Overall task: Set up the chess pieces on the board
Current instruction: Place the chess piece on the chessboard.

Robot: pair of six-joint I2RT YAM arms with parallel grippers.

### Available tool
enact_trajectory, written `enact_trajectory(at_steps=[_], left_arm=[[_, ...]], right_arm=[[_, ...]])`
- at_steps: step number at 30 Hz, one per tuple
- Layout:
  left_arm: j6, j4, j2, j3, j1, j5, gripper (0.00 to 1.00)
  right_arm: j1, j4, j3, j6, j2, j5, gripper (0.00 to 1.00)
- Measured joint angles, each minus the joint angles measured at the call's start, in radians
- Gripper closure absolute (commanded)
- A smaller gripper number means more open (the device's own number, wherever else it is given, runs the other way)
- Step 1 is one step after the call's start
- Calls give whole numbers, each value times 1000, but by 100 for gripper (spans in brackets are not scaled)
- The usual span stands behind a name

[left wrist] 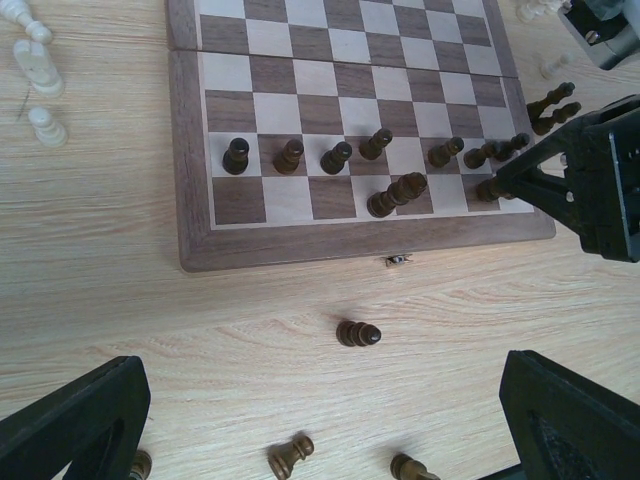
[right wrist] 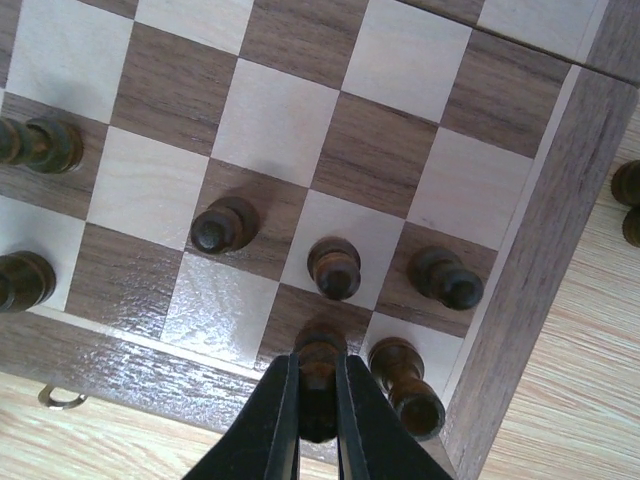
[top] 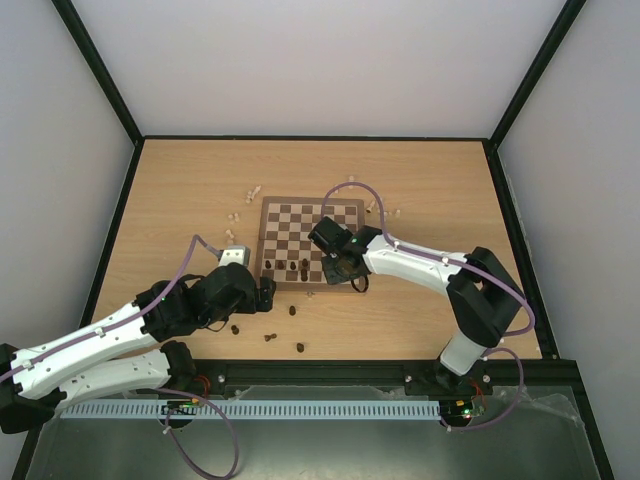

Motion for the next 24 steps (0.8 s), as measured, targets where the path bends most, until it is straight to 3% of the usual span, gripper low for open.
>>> enact_trajectory(at_steps=[24], left_arm=[[3, 3, 23, 0, 0, 10, 1]], right_arm=[[-14, 36, -18, -23, -35, -61, 69]])
